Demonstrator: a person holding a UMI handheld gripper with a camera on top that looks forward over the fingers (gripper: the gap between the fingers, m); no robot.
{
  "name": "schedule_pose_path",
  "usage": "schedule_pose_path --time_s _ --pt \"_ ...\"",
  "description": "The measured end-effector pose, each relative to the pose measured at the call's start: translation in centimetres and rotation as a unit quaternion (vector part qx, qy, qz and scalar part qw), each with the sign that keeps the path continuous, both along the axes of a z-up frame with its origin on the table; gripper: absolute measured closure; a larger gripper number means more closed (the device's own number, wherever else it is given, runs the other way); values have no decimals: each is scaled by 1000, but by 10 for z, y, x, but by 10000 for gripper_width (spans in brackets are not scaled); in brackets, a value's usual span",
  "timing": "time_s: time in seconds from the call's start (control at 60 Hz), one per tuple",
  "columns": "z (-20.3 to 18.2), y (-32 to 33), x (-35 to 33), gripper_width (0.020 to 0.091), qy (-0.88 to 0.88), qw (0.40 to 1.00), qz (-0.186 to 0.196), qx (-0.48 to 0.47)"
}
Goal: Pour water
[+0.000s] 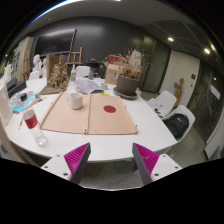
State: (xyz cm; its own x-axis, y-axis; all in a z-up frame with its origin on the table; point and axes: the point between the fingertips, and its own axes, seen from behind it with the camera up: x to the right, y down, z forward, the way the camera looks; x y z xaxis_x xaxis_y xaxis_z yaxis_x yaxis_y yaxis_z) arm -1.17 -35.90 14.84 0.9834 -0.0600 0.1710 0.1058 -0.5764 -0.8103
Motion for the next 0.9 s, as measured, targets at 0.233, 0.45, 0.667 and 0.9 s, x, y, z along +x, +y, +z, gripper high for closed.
schedule_pose_path --time_s 0.233,0.45,0.667,0.9 --pt "-37 -6 -113 245 10 999 46 -16" --pt "-61 15 -245 248 47 992 114 9" --pt "-75 76 -321 279 78 988 121 62" --pt "-82 114 -334 626 88 987 99 88"
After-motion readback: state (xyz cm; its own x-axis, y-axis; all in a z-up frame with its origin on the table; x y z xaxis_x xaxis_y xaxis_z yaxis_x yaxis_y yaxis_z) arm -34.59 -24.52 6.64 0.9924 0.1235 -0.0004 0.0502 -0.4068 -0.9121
